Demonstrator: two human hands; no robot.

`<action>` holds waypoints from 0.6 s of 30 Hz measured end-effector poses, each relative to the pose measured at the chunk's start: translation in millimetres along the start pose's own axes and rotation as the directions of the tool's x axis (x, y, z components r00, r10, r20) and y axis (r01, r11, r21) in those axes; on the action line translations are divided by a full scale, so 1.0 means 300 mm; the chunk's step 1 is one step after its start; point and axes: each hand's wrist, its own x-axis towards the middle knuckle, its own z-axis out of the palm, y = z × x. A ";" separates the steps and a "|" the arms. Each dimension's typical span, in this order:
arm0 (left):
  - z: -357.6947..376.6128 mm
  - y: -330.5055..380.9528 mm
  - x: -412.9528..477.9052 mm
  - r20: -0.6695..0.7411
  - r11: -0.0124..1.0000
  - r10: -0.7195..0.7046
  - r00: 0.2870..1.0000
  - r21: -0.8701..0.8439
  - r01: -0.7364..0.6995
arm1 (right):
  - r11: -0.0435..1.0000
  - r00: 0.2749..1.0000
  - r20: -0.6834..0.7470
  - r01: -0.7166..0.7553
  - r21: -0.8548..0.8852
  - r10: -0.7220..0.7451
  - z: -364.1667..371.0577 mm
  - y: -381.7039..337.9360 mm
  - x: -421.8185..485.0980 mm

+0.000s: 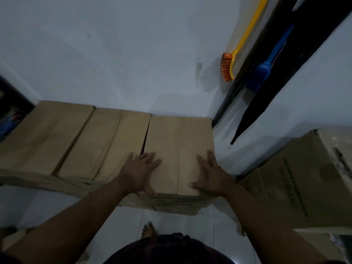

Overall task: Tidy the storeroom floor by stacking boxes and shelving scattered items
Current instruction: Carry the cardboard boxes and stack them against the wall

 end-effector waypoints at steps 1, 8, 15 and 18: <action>-0.004 -0.024 0.001 0.001 1.000 -0.011 1.000 0.004 0.011 | 1.000 0.999 0.033 0.000 0.000 0.000 -0.009 -0.016 -0.003; 0.003 -0.111 -0.008 0.003 0.997 -0.070 0.998 -0.022 0.070 | 0.990 0.978 0.205 0.009 -0.138 0.020 -0.025 -0.093 0.024; -0.005 -0.060 -0.005 0.108 0.980 -0.153 0.982 -0.114 0.165 | 0.969 0.986 0.152 -0.033 -0.246 0.072 -0.047 -0.111 -0.004; -0.003 -0.021 -0.025 0.130 0.960 -0.188 0.974 -0.183 0.210 | 0.960 0.983 0.147 -0.067 -0.271 0.110 -0.054 -0.127 -0.006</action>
